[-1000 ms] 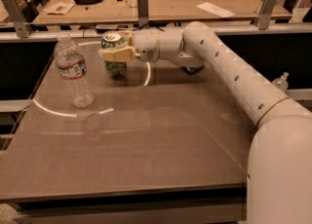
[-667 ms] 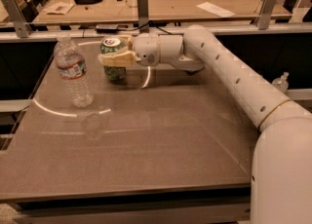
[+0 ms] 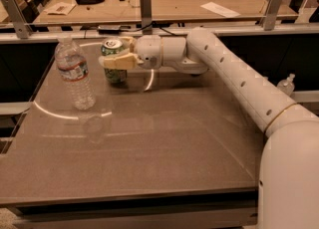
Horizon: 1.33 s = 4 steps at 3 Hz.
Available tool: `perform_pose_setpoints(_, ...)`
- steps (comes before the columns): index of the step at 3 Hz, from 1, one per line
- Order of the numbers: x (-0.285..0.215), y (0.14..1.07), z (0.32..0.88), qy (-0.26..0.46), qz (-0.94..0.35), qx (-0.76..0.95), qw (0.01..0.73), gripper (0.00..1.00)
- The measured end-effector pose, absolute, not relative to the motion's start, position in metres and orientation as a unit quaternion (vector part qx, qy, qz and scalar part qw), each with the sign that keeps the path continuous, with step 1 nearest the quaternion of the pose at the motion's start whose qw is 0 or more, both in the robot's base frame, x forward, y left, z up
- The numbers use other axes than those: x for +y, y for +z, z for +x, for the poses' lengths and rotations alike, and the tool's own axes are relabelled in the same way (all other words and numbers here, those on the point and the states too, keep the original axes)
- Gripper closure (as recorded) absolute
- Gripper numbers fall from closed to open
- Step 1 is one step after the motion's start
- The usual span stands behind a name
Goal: Move green can near water bottle
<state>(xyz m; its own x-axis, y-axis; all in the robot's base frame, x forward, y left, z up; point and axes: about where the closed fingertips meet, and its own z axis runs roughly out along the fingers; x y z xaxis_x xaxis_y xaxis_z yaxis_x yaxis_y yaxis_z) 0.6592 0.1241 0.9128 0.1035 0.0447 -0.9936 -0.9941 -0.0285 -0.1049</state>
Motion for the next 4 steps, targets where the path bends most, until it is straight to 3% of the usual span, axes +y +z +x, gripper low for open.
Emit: perform_pose_setpoints(4, 0.156, 0.917, 0.568, 0.535, -0.56, 0.428, 0.467, 1.0)
